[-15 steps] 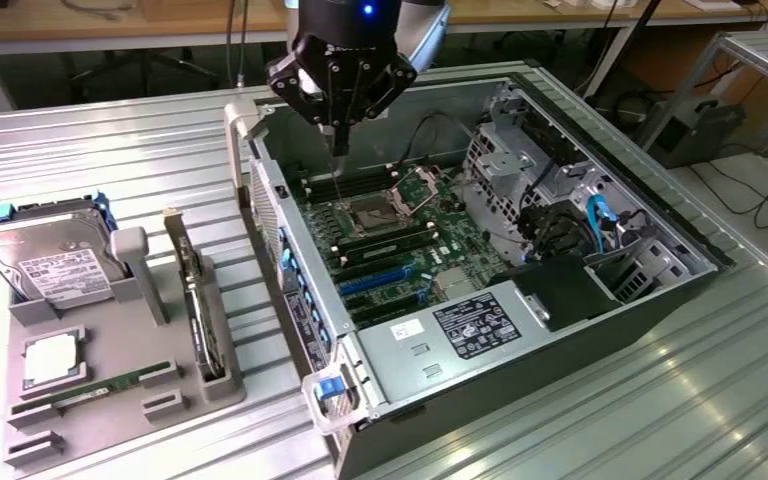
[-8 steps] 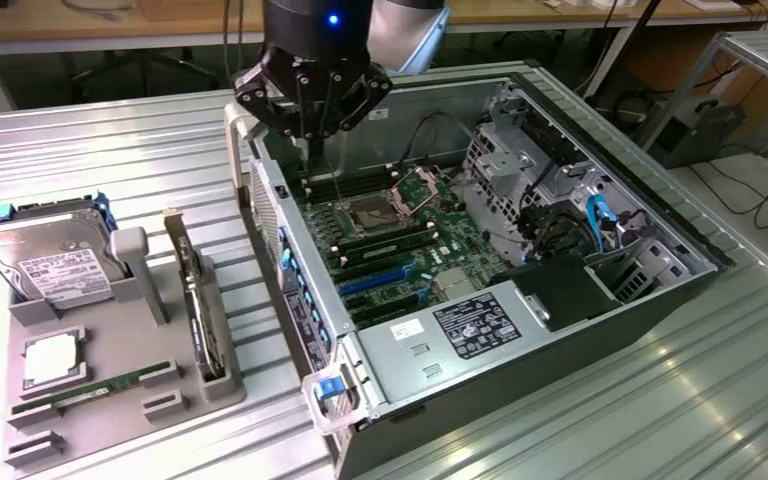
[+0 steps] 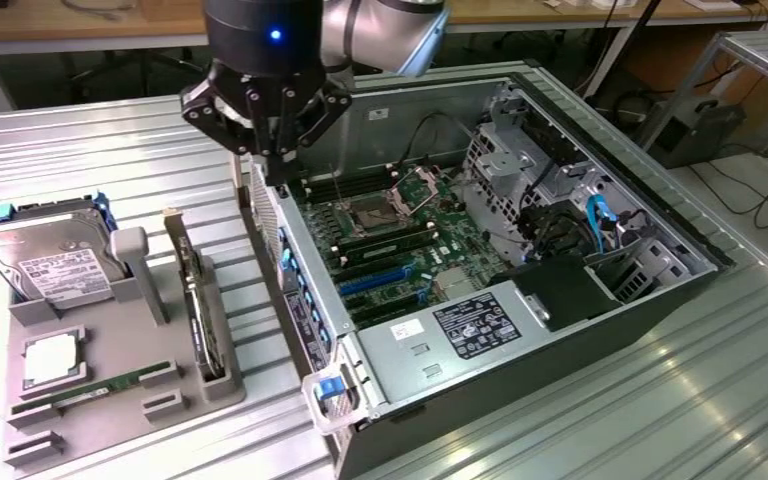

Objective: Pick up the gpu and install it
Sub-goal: 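Reach for the gpu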

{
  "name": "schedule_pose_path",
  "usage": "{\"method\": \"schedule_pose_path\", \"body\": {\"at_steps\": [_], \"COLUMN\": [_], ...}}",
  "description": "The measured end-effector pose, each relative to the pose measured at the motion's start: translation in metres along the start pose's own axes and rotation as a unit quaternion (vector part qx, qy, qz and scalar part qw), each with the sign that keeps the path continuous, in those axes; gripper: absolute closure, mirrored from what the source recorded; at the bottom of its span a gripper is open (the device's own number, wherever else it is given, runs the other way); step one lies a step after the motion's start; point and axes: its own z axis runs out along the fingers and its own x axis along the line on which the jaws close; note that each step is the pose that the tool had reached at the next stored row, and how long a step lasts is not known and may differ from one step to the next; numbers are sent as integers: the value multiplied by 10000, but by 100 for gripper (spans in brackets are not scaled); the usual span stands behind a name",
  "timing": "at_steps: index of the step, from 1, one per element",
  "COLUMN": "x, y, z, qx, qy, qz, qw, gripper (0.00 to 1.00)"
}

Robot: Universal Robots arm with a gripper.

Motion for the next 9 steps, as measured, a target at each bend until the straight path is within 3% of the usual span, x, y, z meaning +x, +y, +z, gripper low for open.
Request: {"method": "schedule_pose_path", "body": {"at_steps": [9], "x": [409], "y": [-84], "z": [78], "qx": [4], "qy": [0], "qz": [0], "qw": [10000], "gripper": [89]}}
